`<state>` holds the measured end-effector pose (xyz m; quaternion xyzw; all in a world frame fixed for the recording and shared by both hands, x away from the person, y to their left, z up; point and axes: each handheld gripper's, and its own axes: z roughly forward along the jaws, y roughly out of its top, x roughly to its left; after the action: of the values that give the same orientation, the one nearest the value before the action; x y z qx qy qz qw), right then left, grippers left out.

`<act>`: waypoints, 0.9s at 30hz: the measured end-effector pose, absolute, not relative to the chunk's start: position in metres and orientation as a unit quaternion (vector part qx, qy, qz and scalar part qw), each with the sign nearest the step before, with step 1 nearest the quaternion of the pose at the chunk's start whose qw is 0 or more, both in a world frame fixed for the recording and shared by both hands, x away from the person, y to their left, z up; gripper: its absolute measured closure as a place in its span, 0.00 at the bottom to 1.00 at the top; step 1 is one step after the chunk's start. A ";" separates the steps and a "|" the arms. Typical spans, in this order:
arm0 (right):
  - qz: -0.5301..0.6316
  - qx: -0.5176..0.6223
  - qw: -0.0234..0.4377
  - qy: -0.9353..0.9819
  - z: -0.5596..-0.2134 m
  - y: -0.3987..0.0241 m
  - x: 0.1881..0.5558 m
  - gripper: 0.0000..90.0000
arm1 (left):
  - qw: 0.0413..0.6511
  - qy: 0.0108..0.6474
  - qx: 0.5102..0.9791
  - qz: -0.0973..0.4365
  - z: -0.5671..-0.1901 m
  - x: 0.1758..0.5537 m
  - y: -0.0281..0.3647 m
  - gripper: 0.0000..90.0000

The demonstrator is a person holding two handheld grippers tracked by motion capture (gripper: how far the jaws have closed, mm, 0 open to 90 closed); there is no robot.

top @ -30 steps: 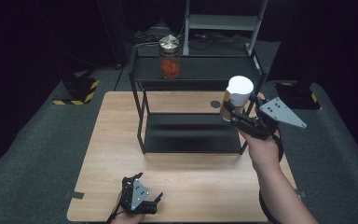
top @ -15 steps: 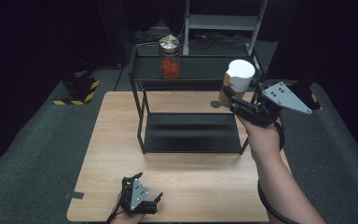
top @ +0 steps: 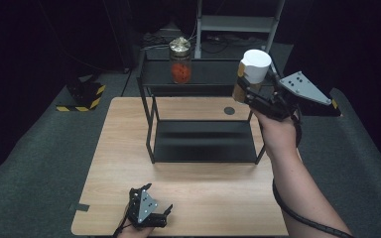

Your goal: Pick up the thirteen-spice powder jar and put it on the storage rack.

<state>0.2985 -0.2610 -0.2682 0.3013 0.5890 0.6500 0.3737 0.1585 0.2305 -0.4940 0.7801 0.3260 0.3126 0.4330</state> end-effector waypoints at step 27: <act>0.626 0.314 0.394 0.596 -0.254 -0.222 0.344 0.32 | 0.443 0.330 0.775 0.308 -0.495 0.158 0.235 0.01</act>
<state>0.3442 -0.2222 -0.2538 0.3138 0.5961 0.6256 0.3935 0.1583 0.2347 -0.4952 0.7752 0.3296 0.3076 0.4425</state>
